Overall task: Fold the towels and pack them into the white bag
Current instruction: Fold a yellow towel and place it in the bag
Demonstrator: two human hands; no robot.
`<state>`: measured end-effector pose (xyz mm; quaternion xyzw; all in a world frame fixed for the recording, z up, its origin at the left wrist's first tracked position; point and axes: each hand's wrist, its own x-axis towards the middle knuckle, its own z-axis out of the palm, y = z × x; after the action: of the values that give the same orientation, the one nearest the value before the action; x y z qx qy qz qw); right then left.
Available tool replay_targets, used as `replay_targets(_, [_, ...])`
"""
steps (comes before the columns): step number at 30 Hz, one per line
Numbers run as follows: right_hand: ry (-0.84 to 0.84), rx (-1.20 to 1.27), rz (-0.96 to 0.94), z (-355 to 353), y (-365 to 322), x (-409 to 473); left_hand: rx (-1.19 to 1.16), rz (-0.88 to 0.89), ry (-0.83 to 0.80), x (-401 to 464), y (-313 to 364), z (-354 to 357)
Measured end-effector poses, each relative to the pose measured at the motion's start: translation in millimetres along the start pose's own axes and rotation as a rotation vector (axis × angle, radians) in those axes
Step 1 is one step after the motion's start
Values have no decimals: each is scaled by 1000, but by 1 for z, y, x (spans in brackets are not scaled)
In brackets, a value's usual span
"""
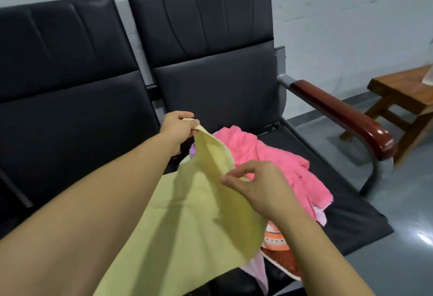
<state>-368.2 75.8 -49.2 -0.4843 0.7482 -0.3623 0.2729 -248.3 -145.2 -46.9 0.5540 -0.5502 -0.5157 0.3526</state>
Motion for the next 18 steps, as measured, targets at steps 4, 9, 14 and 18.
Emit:
replay_targets(4, [-246,-73,-103,71,-38,-13,75,22,100,5,-17,-72])
replay_targets(9, [-475,-89,-157,163,-81,-31,148,-18,135,12,-53,-172])
replay_targets(14, [-613,-110,-167,247,-109,-43,203,-68,157,9,-102,-251])
replay_targets(18, [-759,-203,-150,304,-108,-50,343,-159,92,3,-154,-295])
